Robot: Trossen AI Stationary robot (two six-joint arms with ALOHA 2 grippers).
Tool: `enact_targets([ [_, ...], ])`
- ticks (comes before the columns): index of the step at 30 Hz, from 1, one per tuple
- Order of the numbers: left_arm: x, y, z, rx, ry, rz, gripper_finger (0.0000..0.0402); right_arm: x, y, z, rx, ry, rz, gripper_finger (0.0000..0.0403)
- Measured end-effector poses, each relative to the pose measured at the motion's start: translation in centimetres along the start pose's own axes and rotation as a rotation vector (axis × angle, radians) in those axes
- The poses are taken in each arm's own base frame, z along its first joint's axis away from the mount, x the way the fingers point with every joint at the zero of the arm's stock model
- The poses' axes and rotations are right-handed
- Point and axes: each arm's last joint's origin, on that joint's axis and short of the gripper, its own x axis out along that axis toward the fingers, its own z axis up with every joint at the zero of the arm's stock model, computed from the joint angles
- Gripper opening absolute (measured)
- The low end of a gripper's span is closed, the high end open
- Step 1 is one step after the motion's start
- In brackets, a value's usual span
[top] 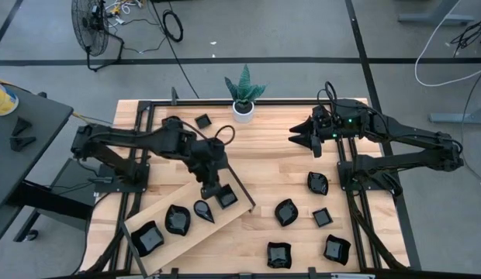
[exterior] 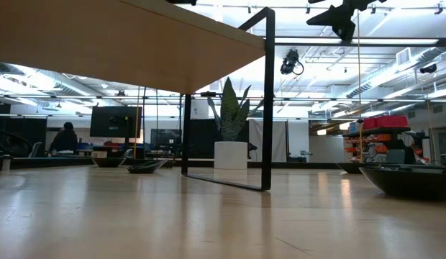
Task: Pick & Place Mini shaped plates
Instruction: Stack the black square plate on top of the black square plate on the shelf
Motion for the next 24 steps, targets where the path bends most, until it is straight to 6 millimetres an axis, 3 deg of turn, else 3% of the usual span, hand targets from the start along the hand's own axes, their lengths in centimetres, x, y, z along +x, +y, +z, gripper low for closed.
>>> enact_targets([
  [24,2.3,1.8,0.5,-0.079,0.087,0.071,0.0000,0.0,0.0,0.0,0.010,0.003,-0.001,0.0210],
])
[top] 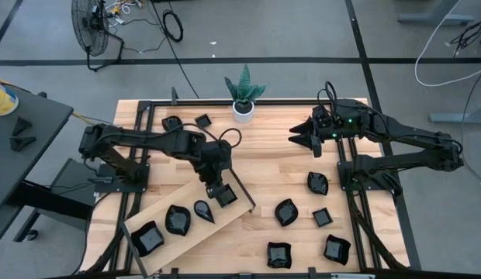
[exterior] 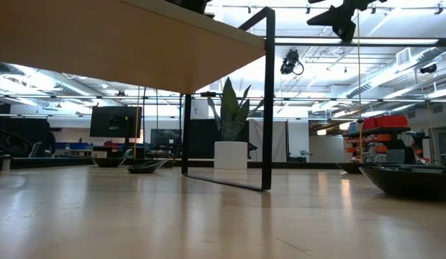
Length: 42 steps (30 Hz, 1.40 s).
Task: Pick & Place Mini shaped plates
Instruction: Stack the black square plate on top of the black square plate on the shelf, then move the black leaf shaped plate to the middle left of the table
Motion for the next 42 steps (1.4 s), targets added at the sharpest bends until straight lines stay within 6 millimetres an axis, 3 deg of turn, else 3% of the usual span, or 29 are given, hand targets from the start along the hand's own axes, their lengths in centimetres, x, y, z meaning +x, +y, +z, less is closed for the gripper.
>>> enact_targets([
  [23,0.16,0.02,0.08,-0.022,0.003,-0.004,0.0065,0.00,-0.01,-0.03,-0.010,0.003,-0.001,0.0210],
  [35,0.16,0.03,-0.08,-0.049,0.031,-0.020,0.0138,0.01,-0.01,-0.03,-0.010,0.003,-0.001,0.0210],
  [42,-0.34,0.46,0.11,-0.074,0.049,-0.059,0.0161,0.00,0.00,-0.03,-0.011,0.003,0.000,0.0210],
])
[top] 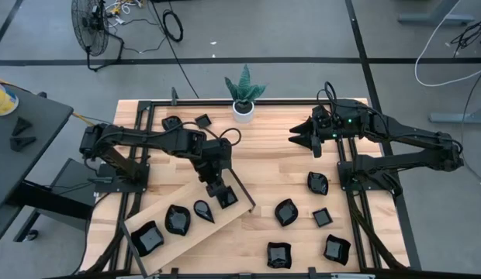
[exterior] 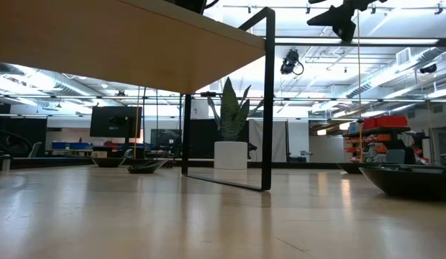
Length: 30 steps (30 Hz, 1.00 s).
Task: Pick & Place Mini shaped plates
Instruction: Move the black leaf shaped plate to the middle left of the table
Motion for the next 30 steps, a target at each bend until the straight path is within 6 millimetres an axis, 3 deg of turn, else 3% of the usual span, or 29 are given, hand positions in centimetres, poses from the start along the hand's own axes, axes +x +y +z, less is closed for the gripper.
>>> enact_targets([
  [10,-4.9,0.6,-0.1,-0.004,-0.180,-0.005,0.0153,0.0,-0.2,-0.6,0.011,0.056,-0.021,0.0210],
  [22,-12.0,0.5,-2.7,0.081,-0.537,0.126,0.0147,-0.2,0.1,-2.2,0.094,0.260,0.075,0.0210],
  [30,-13.3,0.5,-3.6,0.075,-0.619,0.182,0.0146,-0.1,1.0,-3.7,0.150,0.376,0.095,0.0210],
])
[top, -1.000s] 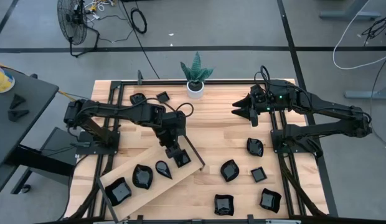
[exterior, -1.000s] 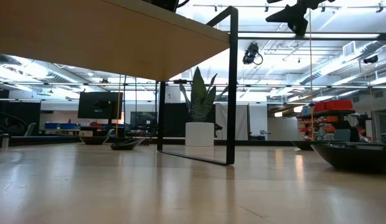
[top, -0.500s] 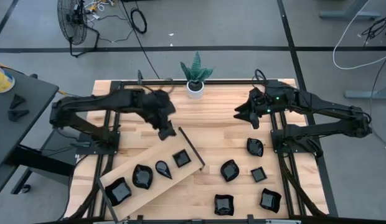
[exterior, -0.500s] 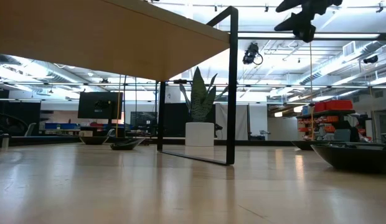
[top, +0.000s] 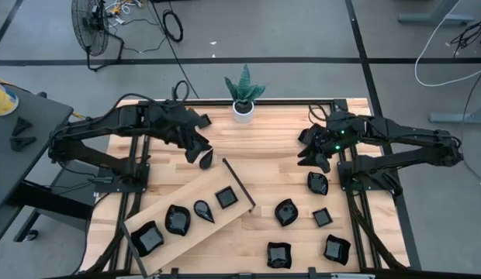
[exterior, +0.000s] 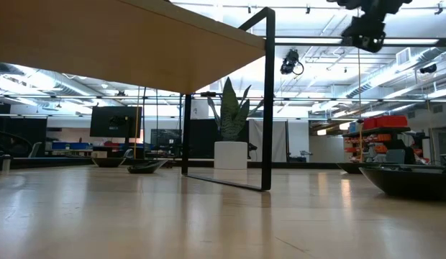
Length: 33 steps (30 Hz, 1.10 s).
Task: Pick & Place Mini shaped plates
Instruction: Move the black leaf shaped plate to the middle left of the table
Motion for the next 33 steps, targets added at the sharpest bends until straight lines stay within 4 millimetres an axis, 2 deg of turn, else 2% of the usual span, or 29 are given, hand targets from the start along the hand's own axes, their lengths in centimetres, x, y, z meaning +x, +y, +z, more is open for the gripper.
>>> enact_targets([
  [8,0.0,0.0,0.0,0.010,-0.002,0.009,0.0147,2.4,-0.5,-2.8,0.240,0.143,-0.013,0.0210],
  [12,0.0,0.0,0.0,0.010,-0.002,0.009,0.0147,4.3,-1.7,-4.9,0.347,0.207,-0.043,0.0210],
  [19,0.1,0.0,0.0,0.009,-0.002,0.009,0.0147,7.5,-3.7,-8.0,0.559,0.209,-0.020,0.0210],
  [26,0.1,0.0,0.0,0.006,-0.002,0.009,0.0147,9.1,-4.6,-10.3,0.644,0.242,-0.034,0.0210],
  [33,0.1,0.0,0.0,0.007,-0.001,0.010,0.0147,10.1,-3.5,-10.8,0.645,0.277,0.013,0.0210],
])
